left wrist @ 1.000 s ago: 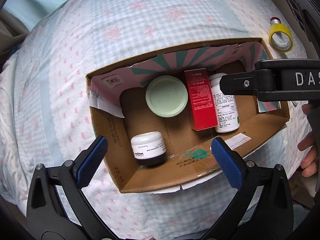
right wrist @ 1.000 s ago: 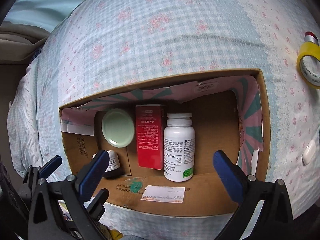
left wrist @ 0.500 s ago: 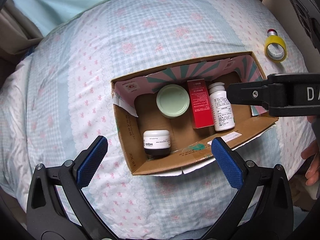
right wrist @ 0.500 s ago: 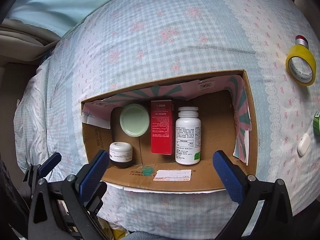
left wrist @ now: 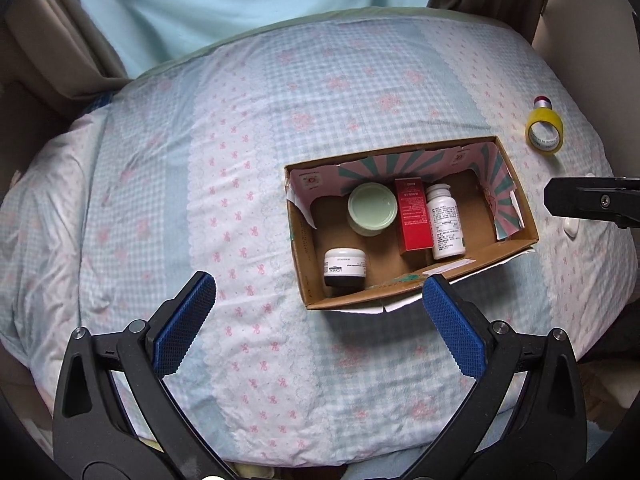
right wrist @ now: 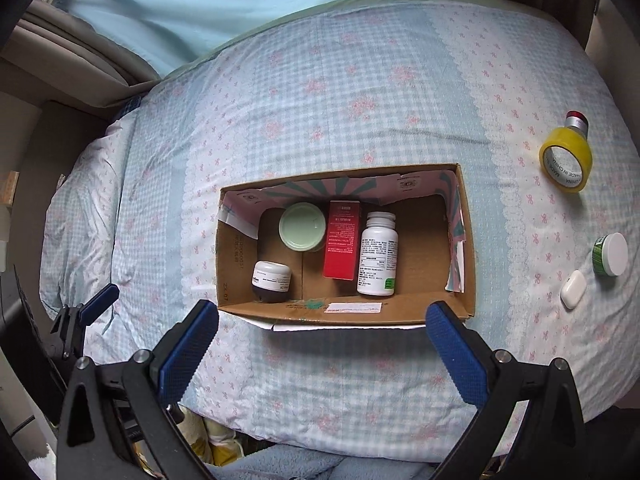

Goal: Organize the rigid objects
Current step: 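Move both tools back toward the remaining items on the bed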

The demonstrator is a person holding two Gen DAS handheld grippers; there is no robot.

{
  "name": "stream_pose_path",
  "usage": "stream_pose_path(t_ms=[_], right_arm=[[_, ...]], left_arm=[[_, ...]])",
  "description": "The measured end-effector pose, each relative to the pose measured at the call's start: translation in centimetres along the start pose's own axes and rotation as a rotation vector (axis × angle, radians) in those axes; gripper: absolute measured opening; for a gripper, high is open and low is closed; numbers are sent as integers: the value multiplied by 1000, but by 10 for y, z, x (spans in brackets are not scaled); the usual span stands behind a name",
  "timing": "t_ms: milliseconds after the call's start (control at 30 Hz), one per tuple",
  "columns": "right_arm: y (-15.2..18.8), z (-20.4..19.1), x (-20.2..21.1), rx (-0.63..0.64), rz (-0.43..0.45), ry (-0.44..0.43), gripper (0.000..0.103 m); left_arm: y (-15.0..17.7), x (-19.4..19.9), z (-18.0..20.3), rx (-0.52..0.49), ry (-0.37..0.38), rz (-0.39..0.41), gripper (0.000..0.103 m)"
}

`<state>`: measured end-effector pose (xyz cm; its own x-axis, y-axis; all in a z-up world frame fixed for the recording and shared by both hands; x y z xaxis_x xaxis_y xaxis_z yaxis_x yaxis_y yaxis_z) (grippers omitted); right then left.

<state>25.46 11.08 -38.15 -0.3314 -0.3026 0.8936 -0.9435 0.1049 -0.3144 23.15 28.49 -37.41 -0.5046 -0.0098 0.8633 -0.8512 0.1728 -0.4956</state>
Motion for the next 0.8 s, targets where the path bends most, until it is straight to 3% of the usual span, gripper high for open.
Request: stream_pose_path(t_ms=[167,433,600,800], right_arm=[[13,12,34,6,17,43,103],[25,58,93,-61,106,119,103],[32,109,126,-131,168,160,103],[37,191,158,-132,225,245,103]], left_arm=[[-7,26,5,33,72,38,103],[-41,49,35,31,101,106,103],[-69,53,79,8,138,117,103],[-99,51,157,-48,144,133,103]])
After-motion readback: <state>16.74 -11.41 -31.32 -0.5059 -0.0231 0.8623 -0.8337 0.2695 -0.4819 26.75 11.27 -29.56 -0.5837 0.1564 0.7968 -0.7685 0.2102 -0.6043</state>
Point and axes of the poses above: each gripper's, at about its wrist camera, not at the fingertips, and x roughly against the way its jaws point, z to its right, y to its underside, the point moved 10 cm from there along -x, roughly the way its jaws point, and after that the axes turned 9 degrees about z, right-handed, at the moved point
